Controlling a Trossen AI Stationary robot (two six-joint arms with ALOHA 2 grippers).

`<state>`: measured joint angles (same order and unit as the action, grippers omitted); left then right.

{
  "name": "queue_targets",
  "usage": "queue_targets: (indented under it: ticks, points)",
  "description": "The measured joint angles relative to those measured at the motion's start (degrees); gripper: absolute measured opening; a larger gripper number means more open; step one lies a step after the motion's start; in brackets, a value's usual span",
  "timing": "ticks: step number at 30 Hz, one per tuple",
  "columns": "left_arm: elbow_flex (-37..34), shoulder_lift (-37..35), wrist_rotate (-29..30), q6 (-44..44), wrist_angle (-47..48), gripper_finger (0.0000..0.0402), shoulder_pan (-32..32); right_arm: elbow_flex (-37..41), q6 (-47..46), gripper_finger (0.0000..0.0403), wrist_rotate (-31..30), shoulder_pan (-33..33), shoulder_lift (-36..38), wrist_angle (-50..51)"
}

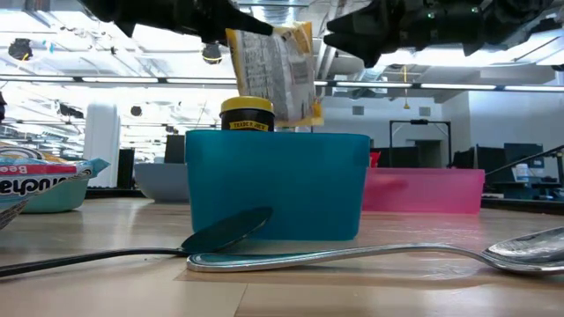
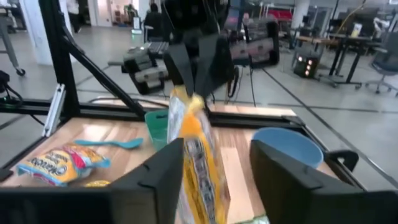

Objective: Pick & Place Food Item
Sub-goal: Put the yellow noodle pack into the red bin

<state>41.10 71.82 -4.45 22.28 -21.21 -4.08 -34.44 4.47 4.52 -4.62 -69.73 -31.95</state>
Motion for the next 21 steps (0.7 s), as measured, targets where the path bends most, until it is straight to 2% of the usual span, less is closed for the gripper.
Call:
queue_targets:
  ticks: [4, 7, 13, 21]
  points:
    - [0.0, 2.0, 0.0, 0.1, -2.4, 0.0000, 0.0, 0.0, -0.3, 0.0224, 0.1, 0.0, 0.0, -0.1]
    - [0.0, 2.6, 0.0, 0.3, -3.5, 0.0000, 0.0, 0.0, -0.7, 0.0237, 0.2, 0.0, 0.0, -0.2]
    - [0.0, 2.9, 0.0, 0.2, -5.4, 0.0000, 0.0, 0.0, -1.0, 0.0239, 0.2, 0.0, -0.7, -0.8]
    - [0.0, 3.5, 0.0, -0.2, -5.5, 0.0000, 0.0, -3.7, -1.5, 0.0239, 1.7, 0.0, -8.3, -2.7]
